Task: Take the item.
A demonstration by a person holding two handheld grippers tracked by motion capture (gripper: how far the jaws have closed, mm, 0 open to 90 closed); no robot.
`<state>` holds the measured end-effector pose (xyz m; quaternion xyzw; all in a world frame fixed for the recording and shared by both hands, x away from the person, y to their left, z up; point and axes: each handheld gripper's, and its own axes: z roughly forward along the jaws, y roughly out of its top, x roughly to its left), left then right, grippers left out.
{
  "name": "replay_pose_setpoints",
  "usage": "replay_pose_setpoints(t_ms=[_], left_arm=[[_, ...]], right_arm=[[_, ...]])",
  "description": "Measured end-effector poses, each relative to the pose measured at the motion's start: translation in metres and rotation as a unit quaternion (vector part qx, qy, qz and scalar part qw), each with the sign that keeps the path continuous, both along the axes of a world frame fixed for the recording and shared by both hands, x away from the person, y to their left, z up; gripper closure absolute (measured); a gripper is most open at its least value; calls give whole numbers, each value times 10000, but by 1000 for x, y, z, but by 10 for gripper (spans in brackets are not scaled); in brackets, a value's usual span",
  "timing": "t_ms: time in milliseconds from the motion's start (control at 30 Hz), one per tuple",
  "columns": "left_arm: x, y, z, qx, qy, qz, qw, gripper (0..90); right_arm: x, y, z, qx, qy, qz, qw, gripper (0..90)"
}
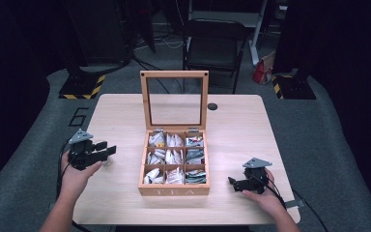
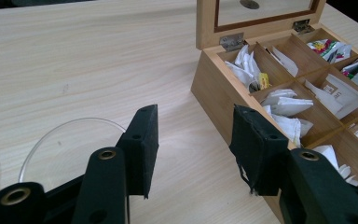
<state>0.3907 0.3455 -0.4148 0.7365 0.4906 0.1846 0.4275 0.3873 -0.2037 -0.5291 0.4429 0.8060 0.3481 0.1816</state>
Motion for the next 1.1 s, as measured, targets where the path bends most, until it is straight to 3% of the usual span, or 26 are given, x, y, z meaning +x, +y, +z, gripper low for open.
replay_pose_setpoints(t_ms=[600,1100], left_arm=[[-12,-11,-15,-29,-3,-269,9996,466],[-27,-13,-41,-50,-7,-484,9988,466]], right_arm=[[0,0,0,0,-2,1,10000,46],[0,0,0,0,0,0,10000,46]])
